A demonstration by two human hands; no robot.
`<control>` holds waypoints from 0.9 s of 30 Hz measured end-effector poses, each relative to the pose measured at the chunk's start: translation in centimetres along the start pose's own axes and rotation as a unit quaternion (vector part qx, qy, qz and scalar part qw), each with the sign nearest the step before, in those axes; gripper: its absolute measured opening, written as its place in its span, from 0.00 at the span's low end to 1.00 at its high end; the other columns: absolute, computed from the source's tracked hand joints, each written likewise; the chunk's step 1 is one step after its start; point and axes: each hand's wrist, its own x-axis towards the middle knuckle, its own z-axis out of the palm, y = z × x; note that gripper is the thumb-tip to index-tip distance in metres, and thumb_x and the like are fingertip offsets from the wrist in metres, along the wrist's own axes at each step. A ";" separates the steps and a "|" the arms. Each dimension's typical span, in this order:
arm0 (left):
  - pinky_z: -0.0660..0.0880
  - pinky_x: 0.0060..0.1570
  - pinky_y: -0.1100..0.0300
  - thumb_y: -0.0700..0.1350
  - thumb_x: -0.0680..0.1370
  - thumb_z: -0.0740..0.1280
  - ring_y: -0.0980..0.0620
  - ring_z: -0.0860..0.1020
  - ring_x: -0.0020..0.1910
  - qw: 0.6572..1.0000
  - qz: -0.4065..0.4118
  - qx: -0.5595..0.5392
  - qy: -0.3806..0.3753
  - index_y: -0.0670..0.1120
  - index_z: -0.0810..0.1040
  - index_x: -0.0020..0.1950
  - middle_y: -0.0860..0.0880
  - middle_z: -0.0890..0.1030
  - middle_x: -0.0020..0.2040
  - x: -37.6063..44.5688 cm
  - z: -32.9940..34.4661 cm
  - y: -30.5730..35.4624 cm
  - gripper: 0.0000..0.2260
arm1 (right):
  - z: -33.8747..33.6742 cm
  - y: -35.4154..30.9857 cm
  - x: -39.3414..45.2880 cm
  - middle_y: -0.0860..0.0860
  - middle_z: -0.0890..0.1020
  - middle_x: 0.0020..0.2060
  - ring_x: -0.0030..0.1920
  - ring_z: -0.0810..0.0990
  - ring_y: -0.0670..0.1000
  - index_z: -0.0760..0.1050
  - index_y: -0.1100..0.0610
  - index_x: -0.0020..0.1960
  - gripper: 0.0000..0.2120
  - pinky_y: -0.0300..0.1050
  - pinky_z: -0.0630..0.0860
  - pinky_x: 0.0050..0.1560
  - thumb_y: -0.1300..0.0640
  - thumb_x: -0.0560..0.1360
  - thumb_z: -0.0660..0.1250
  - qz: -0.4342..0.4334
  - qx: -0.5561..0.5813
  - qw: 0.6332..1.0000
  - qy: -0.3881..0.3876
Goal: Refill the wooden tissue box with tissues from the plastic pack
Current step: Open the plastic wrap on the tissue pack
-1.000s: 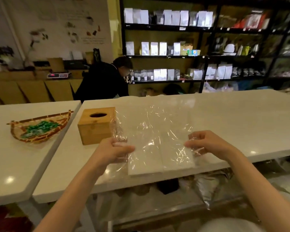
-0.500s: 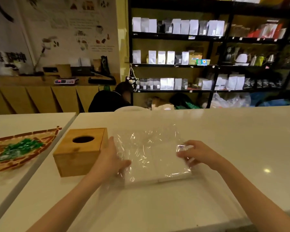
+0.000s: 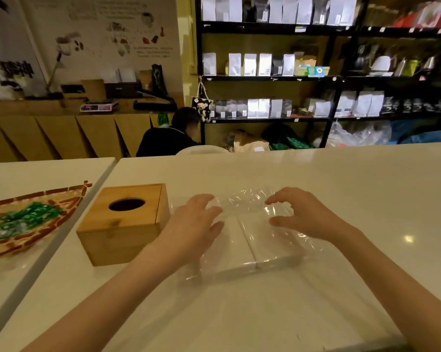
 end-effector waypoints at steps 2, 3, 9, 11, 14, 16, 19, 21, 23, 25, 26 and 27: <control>0.52 0.71 0.59 0.51 0.80 0.53 0.56 0.51 0.75 0.993 0.076 -0.078 -0.041 0.52 0.65 0.70 0.53 0.57 0.76 0.9 0.5 -0.5 0.18 | 0.5 0.3 -0.1 0.48 0.75 0.60 0.61 0.70 0.48 0.75 0.50 0.60 0.18 0.41 0.66 0.59 0.52 0.71 0.70 0.003 -0.020 0.999 -0.037; 0.50 0.71 0.61 0.50 0.80 0.53 0.57 0.50 0.75 0.988 0.104 -0.097 -0.057 0.53 0.64 0.71 0.54 0.56 0.76 1.2 1.0 -0.6 0.19 | 0.6 0.7 -0.2 0.48 0.74 0.62 0.63 0.69 0.49 0.73 0.51 0.62 0.19 0.42 0.65 0.61 0.52 0.72 0.69 0.016 -0.030 0.998 -0.046; 0.43 0.75 0.56 0.64 0.74 0.41 0.63 0.42 0.74 0.976 0.161 -0.076 -0.122 0.56 0.51 0.74 0.59 0.48 0.76 2.5 4.2 -0.8 0.30 | 0.1 3.5 -2.1 0.50 0.74 0.64 0.65 0.69 0.51 0.74 0.54 0.63 0.15 0.37 0.62 0.57 0.59 0.77 0.60 0.075 -0.028 0.996 -0.033; 0.41 0.73 0.59 0.68 0.67 0.36 0.65 0.41 0.72 0.976 0.163 -0.072 -0.124 0.58 0.49 0.74 0.60 0.47 0.76 2.6 4.9 -1.0 0.36 | -0.2 3.6 -2.6 0.47 0.76 0.58 0.61 0.72 0.49 0.75 0.54 0.62 0.15 0.35 0.63 0.53 0.61 0.76 0.60 0.088 -0.008 0.996 -0.031; 0.41 0.73 0.59 0.72 0.63 0.31 0.65 0.40 0.72 0.976 0.166 -0.071 -0.123 0.60 0.47 0.74 0.62 0.45 0.75 2.8 5.6 -1.4 0.40 | 0.1 3.6 -3.0 0.48 0.78 0.50 0.50 0.73 0.45 0.76 0.54 0.61 0.14 0.35 0.65 0.50 0.58 0.76 0.62 0.105 0.025 0.994 -0.035; 0.43 0.73 0.58 0.73 0.62 0.30 0.63 0.42 0.74 0.975 0.165 -0.061 -0.138 0.60 0.46 0.73 0.65 0.43 0.73 2.9 5.4 -1.4 0.41 | 0.5 3.7 -3.2 0.50 0.80 0.47 0.43 0.75 0.44 0.77 0.54 0.59 0.13 0.35 0.68 0.45 0.56 0.76 0.62 0.114 0.057 0.991 -0.027; 0.50 0.72 0.61 0.75 0.66 0.40 0.59 0.51 0.75 0.973 0.166 -0.040 -0.155 0.57 0.53 0.74 0.61 0.50 0.75 3.5 4.2 -0.8 0.40 | 0.7 3.8 -3.2 0.51 0.84 0.41 0.36 0.77 0.41 0.79 0.52 0.54 0.10 0.30 0.71 0.40 0.54 0.75 0.64 0.126 0.144 0.981 -0.013; 0.58 0.68 0.63 0.68 0.69 0.49 0.55 0.59 0.72 0.976 0.161 -0.031 -0.141 0.53 0.60 0.72 0.55 0.60 0.75 3.9 3.3 0.2 0.34 | 0.8 3.9 -3.2 0.49 0.82 0.36 0.31 0.78 0.38 0.78 0.55 0.55 0.10 0.27 0.72 0.36 0.58 0.74 0.66 0.141 0.230 0.963 -0.014; 0.64 0.65 0.60 0.63 0.72 0.53 0.53 0.65 0.68 0.980 0.157 -0.031 -0.116 0.50 0.65 0.69 0.52 0.66 0.70 4.5 2.8 1.5 0.29 | 0.9 4.2 -3.1 0.49 0.78 0.33 0.28 0.76 0.40 0.77 0.58 0.55 0.12 0.30 0.72 0.33 0.66 0.72 0.66 0.156 0.304 0.940 0.003; 0.64 0.65 0.59 0.57 0.76 0.58 0.51 0.65 0.68 0.981 0.164 -0.038 -0.096 0.49 0.65 0.69 0.51 0.66 0.70 5.4 2.9 3.1 0.24 | 1.1 4.4 -3.2 0.49 0.77 0.31 0.30 0.75 0.47 0.79 0.57 0.51 0.13 0.39 0.73 0.34 0.70 0.70 0.67 0.166 0.372 0.912 0.033; 0.64 0.65 0.58 0.56 0.77 0.59 0.50 0.64 0.69 0.980 0.173 -0.039 -0.085 0.49 0.65 0.69 0.50 0.66 0.71 5.9 3.1 3.9 0.23 | 1.1 4.4 -3.2 0.49 0.78 0.31 0.31 0.74 0.50 0.79 0.56 0.49 0.13 0.44 0.73 0.36 0.71 0.70 0.67 0.166 0.397 0.901 0.046; 0.63 0.66 0.57 0.56 0.77 0.59 0.50 0.64 0.69 0.979 0.182 -0.040 -0.076 0.48 0.65 0.69 0.50 0.66 0.71 6.4 3.4 4.7 0.23 | 1.2 4.4 -3.3 0.49 0.78 0.31 0.32 0.75 0.52 0.80 0.56 0.48 0.14 0.47 0.72 0.36 0.71 0.69 0.67 0.164 0.411 0.895 0.056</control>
